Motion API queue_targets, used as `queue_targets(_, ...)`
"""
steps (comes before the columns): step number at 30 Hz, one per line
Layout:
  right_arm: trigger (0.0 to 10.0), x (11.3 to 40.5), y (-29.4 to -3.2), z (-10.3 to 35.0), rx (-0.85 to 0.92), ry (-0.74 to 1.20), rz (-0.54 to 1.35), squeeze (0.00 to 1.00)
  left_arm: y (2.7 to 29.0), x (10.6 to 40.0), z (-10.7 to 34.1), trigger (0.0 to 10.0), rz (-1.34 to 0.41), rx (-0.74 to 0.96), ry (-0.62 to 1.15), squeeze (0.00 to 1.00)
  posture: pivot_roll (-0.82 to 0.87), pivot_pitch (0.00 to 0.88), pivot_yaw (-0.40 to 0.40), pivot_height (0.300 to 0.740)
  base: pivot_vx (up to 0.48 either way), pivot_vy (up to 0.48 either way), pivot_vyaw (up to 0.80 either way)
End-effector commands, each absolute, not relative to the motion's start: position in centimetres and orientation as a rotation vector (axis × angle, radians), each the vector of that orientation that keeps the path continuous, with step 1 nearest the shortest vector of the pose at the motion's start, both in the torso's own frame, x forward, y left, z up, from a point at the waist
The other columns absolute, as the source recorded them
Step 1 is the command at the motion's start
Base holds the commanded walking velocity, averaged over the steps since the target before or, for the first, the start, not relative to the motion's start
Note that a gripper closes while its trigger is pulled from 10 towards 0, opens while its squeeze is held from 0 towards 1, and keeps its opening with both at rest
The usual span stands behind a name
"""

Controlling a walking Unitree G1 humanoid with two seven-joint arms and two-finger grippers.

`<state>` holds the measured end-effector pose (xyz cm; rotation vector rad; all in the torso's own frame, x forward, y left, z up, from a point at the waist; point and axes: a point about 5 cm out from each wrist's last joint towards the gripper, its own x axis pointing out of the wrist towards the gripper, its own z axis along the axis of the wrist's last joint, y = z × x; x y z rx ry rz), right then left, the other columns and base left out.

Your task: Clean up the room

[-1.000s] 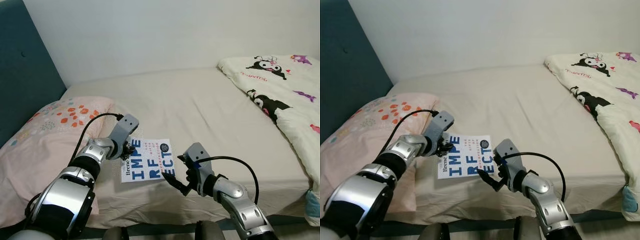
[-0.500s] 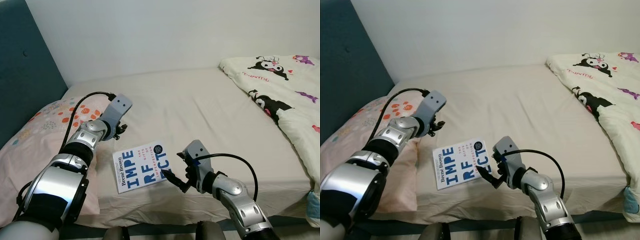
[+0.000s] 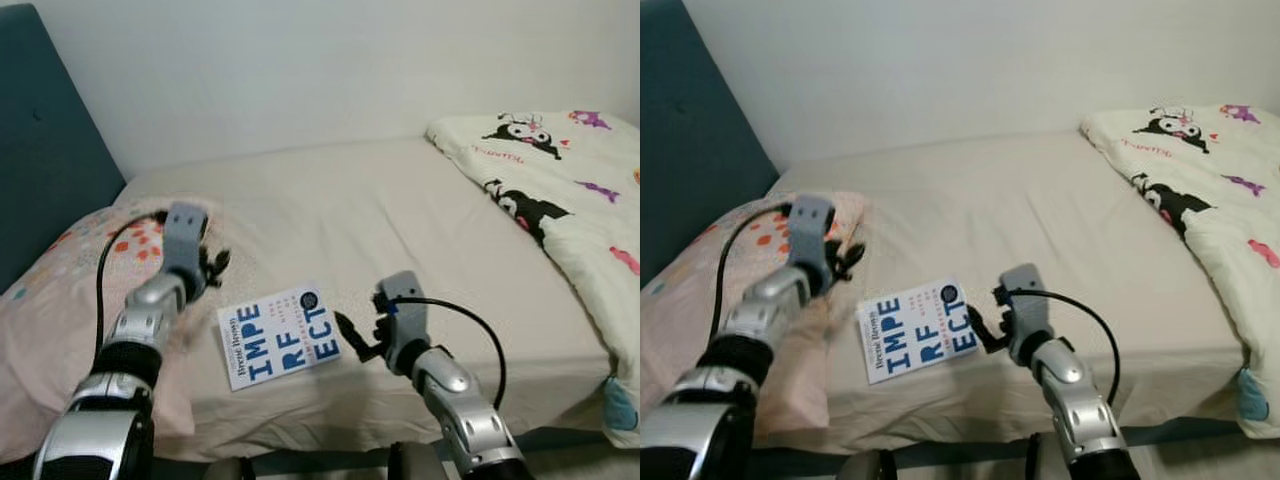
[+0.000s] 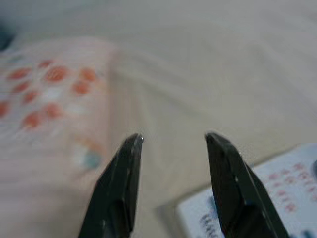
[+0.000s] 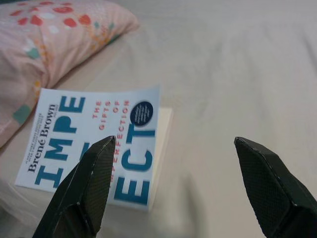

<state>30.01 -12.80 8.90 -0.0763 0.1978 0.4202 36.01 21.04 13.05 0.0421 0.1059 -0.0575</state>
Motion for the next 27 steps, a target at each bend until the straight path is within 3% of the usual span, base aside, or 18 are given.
queue_targets(1,10.0,29.3,-12.5,7.6,-0.086,0.262,0.424,0.0,21.3,34.3,12.3,10.0,0.023,0.027,0.083,0.0,0.0,0.034,0.03,0.59,0.0,0.0,0.0)
queue_targets(9,10.0,28.7,-12.3,7.3,-0.081,0.227,0.401,0.0,19.9,30.3,10.9,10.0,0.027,0.042,-0.025,0.0,0.0,0.017,0.012,0.59,0.0,0.0,0.0)
queue_targets(12,10.0,28.6,-12.3,7.5,-0.033,0.184,0.372,0.0,18.0,29.1,10.3,10.0,-0.015,0.066,-0.043,0.0,0.0,0.009,0.009,0.6,0.0,0.0,0.0)
queue_targets(27,10.0,28.7,-12.2,7.4,-0.044,0.164,0.349,0.0,16.3,28.2,10.5,10.0,-0.017,0.123,-0.033,0.0,0.0,0.0,0.01,0.665,0.0,0.0,0.0)
